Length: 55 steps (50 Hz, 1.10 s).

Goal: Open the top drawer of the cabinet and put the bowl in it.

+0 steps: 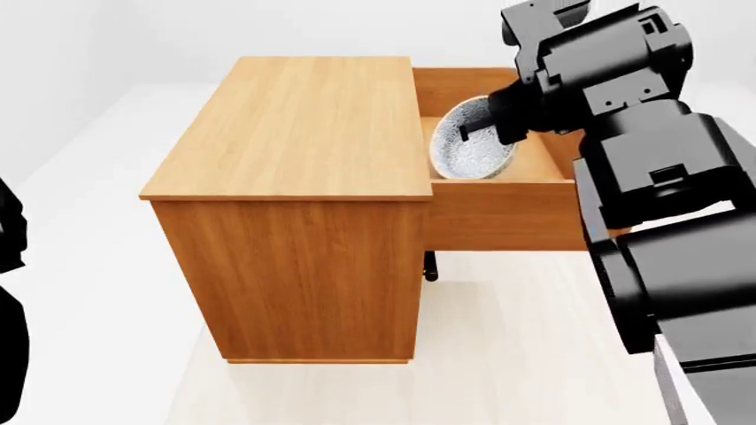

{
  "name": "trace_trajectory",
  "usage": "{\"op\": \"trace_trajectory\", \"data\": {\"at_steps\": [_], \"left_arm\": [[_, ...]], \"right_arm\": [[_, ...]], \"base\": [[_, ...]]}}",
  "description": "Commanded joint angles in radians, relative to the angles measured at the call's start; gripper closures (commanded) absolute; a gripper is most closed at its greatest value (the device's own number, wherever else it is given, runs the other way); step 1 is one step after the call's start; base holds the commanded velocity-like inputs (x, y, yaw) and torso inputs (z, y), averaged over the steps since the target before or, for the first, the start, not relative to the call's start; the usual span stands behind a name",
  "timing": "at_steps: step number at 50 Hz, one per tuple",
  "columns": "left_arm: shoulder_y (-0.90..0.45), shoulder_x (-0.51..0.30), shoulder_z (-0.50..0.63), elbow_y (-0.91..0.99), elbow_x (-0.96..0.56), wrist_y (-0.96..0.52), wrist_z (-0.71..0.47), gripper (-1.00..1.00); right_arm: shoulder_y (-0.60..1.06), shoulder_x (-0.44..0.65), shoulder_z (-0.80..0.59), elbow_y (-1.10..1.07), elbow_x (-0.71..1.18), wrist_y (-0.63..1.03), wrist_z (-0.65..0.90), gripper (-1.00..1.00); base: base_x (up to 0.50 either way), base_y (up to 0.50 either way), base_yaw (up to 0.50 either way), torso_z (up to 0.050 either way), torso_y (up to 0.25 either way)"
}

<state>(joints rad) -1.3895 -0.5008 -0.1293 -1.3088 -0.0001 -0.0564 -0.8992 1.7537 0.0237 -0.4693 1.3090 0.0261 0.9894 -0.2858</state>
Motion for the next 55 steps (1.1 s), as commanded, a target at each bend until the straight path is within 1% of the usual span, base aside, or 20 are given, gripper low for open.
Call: {"op": "trace_trajectory", "data": {"at_steps": [1, 13, 21, 22, 28, 37, 43, 47, 55], "left_arm": [[0.003, 0.0, 0.0, 0.0, 0.0, 0.005, 0.004, -1.0], [0.005, 0.0, 0.002, 0.0, 0.0, 0.009, 0.004, -1.0], [0.012, -0.001, -0.002, 0.0, -0.001, 0.015, 0.005, -1.0], [0.013, -0.001, -0.002, 0.0, 0.0, 0.015, 0.005, -1.0], [0.015, -0.001, -0.003, 0.0, 0.0, 0.017, 0.006, -1.0], [0.015, -0.001, -0.002, 0.0, 0.0, 0.02, 0.008, -1.0], [0.016, -0.001, 0.0, 0.0, 0.0, 0.022, 0.009, -1.0], [0.016, -0.001, 0.0, 0.0, 0.001, 0.022, 0.007, -1.0], [0.017, -0.001, 0.001, 0.0, 0.0, 0.021, 0.007, -1.0]], "right_arm": [[-0.018, 0.009, 0.089, 0.0, -0.02, -0.023, 0.045, 1.0], [-0.026, 0.017, 0.102, 0.0, -0.024, -0.03, 0.071, 1.0], [-0.029, 0.021, 0.126, 0.0, -0.019, -0.016, 0.063, 1.0], [-0.03, 0.021, 0.127, 0.0, -0.021, -0.015, 0.062, -1.0], [-0.023, 0.022, 0.139, 0.0, -0.022, -0.026, 0.07, -1.0], [0.03, 0.048, 0.227, 0.0, -0.018, -0.19, 0.214, -1.0], [0.089, 0.066, 0.242, 0.0, -0.026, -0.303, 0.286, -1.0], [0.137, 0.075, 0.227, 0.0, -0.033, -0.329, 0.292, -1.0], [0.222, 0.09, 0.213, 0.0, -0.027, -0.318, 0.268, -1.0]], "base": [[0.0, 0.0, 0.0, 0.0, 0.01], [0.0, 0.0, 0.0, 0.0, 0.0], [0.0, 0.0, 0.0, 0.0, 0.0], [0.0, 0.0, 0.0, 0.0, 0.0], [0.0, 0.0, 0.0, 0.0, 0.0], [0.0, 0.0, 0.0, 0.0, 0.0], [0.0, 0.0, 0.0, 0.0, 0.0], [0.0, 0.0, 0.0, 0.0, 0.0], [0.0, 0.0, 0.0, 0.0, 0.0]]}}
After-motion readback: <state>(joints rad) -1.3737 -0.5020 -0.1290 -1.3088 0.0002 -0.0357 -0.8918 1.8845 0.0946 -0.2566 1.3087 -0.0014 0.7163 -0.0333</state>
